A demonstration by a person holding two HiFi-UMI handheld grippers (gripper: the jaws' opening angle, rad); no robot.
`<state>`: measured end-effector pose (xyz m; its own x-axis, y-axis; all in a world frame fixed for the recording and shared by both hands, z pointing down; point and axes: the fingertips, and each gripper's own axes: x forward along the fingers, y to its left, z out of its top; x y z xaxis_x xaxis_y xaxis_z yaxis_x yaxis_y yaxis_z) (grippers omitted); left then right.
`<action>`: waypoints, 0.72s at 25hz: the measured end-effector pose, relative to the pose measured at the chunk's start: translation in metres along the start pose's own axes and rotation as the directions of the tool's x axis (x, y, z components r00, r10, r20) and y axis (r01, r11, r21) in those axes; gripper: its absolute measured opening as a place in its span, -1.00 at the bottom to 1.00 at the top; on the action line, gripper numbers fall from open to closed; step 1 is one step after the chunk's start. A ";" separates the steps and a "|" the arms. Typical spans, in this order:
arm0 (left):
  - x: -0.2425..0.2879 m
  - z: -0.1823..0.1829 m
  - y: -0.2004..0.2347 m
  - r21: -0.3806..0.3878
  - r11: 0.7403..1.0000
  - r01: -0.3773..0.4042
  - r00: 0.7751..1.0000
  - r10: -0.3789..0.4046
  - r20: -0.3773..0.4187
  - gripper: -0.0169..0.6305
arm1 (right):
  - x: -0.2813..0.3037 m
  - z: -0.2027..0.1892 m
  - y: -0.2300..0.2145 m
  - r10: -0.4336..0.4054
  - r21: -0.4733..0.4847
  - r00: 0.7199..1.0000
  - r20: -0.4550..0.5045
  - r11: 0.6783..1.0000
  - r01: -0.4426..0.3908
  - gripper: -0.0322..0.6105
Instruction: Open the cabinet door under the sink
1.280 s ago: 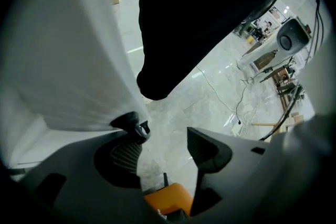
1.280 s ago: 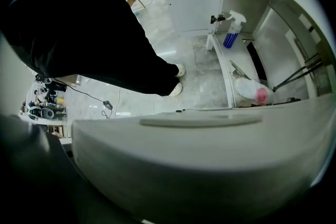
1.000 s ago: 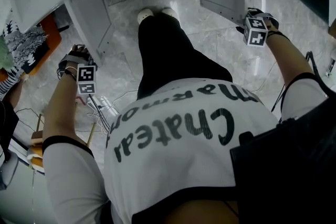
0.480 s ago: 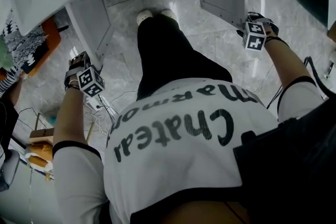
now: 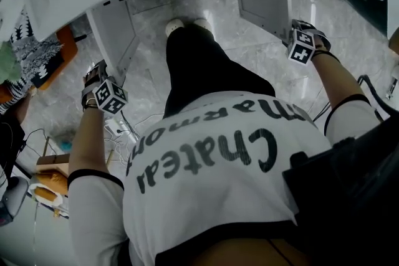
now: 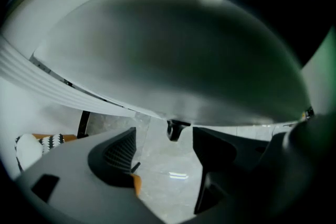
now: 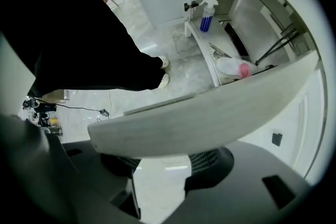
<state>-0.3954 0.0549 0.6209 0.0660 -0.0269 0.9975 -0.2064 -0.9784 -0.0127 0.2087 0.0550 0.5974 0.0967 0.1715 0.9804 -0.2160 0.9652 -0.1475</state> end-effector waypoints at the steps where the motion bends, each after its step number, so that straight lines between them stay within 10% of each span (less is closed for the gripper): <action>1: -0.002 -0.001 0.003 -0.015 1.000 -0.006 1.000 0.006 -0.009 0.03 | -0.001 0.000 -0.001 -0.009 0.005 1.000 -0.006 1.000 0.009 -0.18; 7: -0.017 -0.028 0.020 -0.220 0.971 -0.096 0.993 0.078 -0.092 0.03 | -0.009 -0.018 -0.012 -0.058 0.174 0.996 -0.068 0.982 0.069 -0.20; 12: -0.054 -0.048 0.045 -0.596 0.764 -0.247 0.968 0.217 -0.124 -0.28 | -0.038 -0.047 -0.028 -0.125 0.399 0.984 -0.129 0.902 0.167 -0.86; 14: -0.071 -0.049 0.058 -0.680 0.673 -0.292 0.950 0.286 -0.125 -0.46 | -0.054 -0.048 -0.038 -0.170 0.545 0.981 -0.096 0.816 0.195 -0.86; 18: -0.100 -0.039 0.085 -0.779 0.529 -0.338 0.908 0.401 -0.122 -0.59 | -0.085 -0.036 -0.059 -0.265 0.840 0.963 0.043 0.532 0.109 -0.86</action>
<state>-0.4576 -0.0174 0.5233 -0.1416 -0.3913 0.9093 -0.8917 -0.3484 -0.2888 0.2481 -0.0098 0.5180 0.1088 -0.0992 0.9891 -0.9203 0.3661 0.1379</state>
